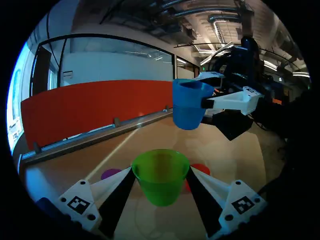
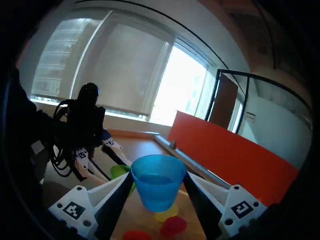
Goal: Pour water
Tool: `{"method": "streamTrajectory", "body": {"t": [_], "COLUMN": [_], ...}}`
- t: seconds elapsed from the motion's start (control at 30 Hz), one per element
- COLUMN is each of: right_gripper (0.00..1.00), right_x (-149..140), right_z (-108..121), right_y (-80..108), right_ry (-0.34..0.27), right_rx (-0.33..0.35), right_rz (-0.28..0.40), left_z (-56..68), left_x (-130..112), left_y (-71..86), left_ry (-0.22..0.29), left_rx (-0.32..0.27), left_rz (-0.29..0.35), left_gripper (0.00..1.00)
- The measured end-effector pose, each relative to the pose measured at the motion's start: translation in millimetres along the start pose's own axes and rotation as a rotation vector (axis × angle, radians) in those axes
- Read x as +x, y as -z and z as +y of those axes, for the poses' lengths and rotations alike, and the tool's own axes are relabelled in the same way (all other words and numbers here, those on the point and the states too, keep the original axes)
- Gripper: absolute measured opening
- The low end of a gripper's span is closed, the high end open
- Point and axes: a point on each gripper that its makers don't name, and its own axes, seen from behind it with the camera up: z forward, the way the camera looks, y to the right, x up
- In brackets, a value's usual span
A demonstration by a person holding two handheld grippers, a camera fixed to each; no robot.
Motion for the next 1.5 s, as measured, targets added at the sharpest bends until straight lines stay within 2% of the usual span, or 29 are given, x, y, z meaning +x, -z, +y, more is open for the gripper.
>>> {"method": "streamTrajectory", "body": {"t": [0.2, 0.5, 0.9, 1.2, 1.5], "right_gripper": [0.91, 0.91, 0.91, 0.91, 0.91], "right_x": [-1.6, 1.3, 2.0, 2.0, 3.9], "right_z": [-0.2, 6.5, 3.9, 4.0, 4.5], "right_y": [-1.6, -4.0, -10.9, -17.8, -24.1], "right_ry": [0.031, 0.095, 0.181, 0.225, 0.264], "right_rx": [0.015, 0.006, 0.025, 0.034, 0.034], "right_rz": [-0.011, -0.02, -0.037, -0.049, -0.051], "left_z": [2.1, 3.1, 11.5, 16.6, 22.4], "left_x": [-8.2, -19.4, -28.6, -24.5, -25.3], "left_y": [-3.4, -5.8, -4.4, -2.5, -1.8], "left_ry": [-0.011, 0.0, -0.009, 0.006, -0.008], "left_rx": [0.002, -0.002, -0.02, -0.033, -0.037], "left_rz": [-0.011, -0.027, -0.029, 0.007, 0.014], "left_gripper": [0.87, 0.87, 0.87, 0.87, 0.87]}}
